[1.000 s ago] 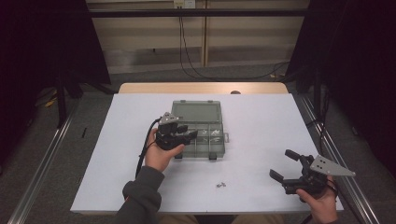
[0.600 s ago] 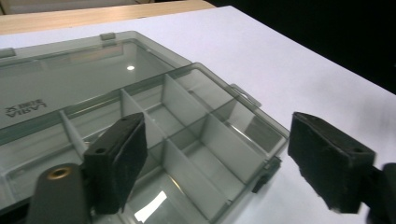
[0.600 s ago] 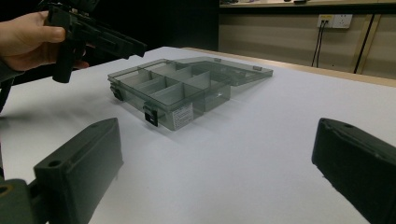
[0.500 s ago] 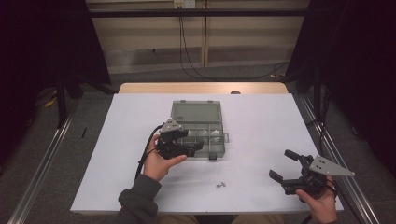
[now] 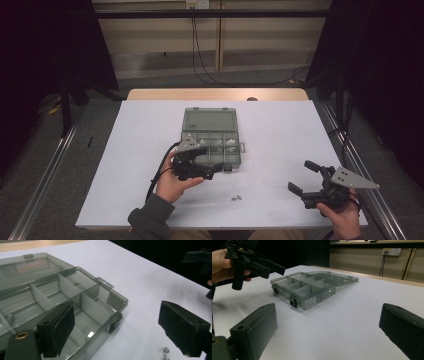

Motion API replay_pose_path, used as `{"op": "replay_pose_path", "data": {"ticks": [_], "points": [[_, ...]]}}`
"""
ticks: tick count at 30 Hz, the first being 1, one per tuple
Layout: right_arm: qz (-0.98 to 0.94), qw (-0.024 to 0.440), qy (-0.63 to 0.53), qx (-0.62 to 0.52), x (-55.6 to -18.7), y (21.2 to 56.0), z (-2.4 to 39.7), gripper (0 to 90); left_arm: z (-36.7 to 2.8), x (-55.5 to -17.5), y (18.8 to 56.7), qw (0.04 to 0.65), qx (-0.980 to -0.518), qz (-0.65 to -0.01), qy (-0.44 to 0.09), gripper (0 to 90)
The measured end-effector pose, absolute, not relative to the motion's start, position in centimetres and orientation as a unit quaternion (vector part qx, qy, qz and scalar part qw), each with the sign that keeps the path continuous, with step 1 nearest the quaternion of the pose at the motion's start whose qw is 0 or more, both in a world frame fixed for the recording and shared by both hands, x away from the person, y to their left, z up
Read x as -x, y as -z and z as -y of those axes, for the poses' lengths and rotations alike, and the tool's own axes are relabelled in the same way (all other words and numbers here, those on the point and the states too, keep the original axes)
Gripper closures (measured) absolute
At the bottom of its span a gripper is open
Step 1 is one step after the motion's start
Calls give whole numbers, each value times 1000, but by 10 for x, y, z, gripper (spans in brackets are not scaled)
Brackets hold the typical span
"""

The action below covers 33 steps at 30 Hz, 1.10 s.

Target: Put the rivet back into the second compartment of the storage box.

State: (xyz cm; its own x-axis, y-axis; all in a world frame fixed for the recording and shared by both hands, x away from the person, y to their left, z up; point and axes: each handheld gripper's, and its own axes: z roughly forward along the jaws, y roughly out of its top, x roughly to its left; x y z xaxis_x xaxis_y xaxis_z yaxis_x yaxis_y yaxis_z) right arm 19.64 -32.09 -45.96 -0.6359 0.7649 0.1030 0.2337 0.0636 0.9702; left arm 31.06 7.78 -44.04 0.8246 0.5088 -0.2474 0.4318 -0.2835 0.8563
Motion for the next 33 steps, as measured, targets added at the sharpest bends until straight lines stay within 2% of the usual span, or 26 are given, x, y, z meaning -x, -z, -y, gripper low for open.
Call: {"op": "replay_pose_path", "data": {"ticks": [15, 33], "points": [[-693, 226, -583, -360, -196, 459, 321, 14, -57, -286, 451, 491, -837, -243, -21, 126], [-694, 224, -582, -359, -196, 459, 321, 14, -38, -270, 470, 472, -854, -220, 3, 138]]}}
